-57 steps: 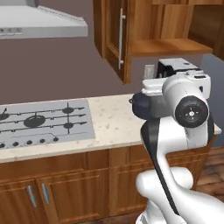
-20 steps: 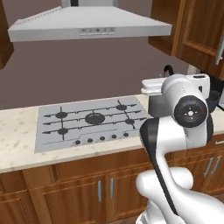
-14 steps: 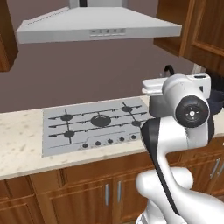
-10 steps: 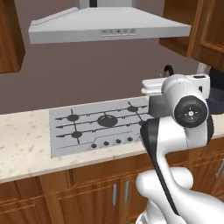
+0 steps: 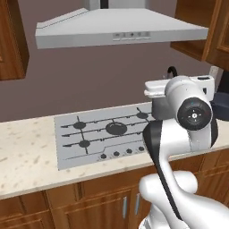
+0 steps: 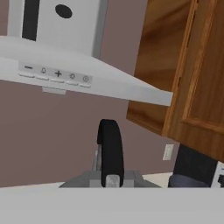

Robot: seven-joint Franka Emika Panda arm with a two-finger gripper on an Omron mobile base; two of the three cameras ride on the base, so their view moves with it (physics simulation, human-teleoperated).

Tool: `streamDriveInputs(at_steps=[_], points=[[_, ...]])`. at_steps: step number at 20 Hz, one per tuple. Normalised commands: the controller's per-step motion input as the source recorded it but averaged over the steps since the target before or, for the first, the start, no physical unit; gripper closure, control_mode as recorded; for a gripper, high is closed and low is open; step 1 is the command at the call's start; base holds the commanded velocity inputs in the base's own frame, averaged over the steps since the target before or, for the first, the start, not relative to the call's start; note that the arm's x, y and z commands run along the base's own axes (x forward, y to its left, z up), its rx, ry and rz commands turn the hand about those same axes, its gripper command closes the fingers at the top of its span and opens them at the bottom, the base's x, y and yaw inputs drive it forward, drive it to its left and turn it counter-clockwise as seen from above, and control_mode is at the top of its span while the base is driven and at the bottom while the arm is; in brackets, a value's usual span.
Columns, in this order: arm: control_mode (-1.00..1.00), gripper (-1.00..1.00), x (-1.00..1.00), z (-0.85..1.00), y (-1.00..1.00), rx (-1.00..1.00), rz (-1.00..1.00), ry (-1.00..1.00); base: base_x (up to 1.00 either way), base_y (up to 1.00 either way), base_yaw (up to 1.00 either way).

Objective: Pick the kettle from the cabinet and place it on a stove burner. Then pick the pot from the counter and place it on another stove burner. Finally, turn both burners on.

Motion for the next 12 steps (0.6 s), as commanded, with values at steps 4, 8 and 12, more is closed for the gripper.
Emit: streamDriveInputs(at_steps=[4, 8, 12], points=[[1.00, 1.00, 0.00, 0.00, 0.00, 0.00, 0.00, 0.00, 0.36, 0.08, 0.00], [1.00, 1.00, 0.00, 0.00, 0.00, 0.00, 0.00, 0.00, 0.34, 0.08, 0.00], [1.00, 1.00, 0.00, 0.00, 0.00, 0.00, 0.00, 0.00, 0.33, 0.08, 0.00]])
